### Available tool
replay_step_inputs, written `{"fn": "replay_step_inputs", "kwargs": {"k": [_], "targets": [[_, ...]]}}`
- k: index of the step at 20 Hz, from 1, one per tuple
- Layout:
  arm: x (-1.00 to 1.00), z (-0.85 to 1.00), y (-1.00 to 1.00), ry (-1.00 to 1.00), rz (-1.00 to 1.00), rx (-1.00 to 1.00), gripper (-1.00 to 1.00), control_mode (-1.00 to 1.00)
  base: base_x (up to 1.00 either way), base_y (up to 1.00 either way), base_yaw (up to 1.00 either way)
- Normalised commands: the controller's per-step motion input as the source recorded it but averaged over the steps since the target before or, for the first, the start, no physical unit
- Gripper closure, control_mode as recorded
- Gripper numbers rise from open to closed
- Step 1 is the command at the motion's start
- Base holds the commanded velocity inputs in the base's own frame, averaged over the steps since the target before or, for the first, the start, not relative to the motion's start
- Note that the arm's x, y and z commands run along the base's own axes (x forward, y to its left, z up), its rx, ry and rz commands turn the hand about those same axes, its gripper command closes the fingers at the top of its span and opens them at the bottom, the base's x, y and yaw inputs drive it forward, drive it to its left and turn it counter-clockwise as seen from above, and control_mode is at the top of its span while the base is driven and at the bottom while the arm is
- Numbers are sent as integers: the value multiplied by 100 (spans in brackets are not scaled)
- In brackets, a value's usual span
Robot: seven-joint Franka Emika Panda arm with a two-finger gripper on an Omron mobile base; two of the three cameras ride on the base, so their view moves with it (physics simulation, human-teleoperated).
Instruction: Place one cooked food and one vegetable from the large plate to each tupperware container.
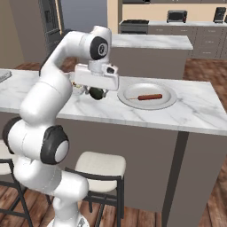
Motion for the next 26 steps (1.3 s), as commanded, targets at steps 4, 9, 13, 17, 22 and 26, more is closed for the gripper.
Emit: {"fn": "replay_step_inputs", "kwargs": {"k": [4,9,13,17,22,26], "targets": [[-33,1,33,-23,-10,0,100,-100,0,0,0],[-15,1,35,-23,-6,-1,100,-100,0,0,0],[-10,7,25,-38,-1,0,100,-100,0,0,0],[0,0,5,-10,-3,0,100,-100,0,0,0],[0,-3,-3,1,-1,0,100,-100,0,0,0],[0,0,0,0,0,0,100,-100,0,0,0]]}}
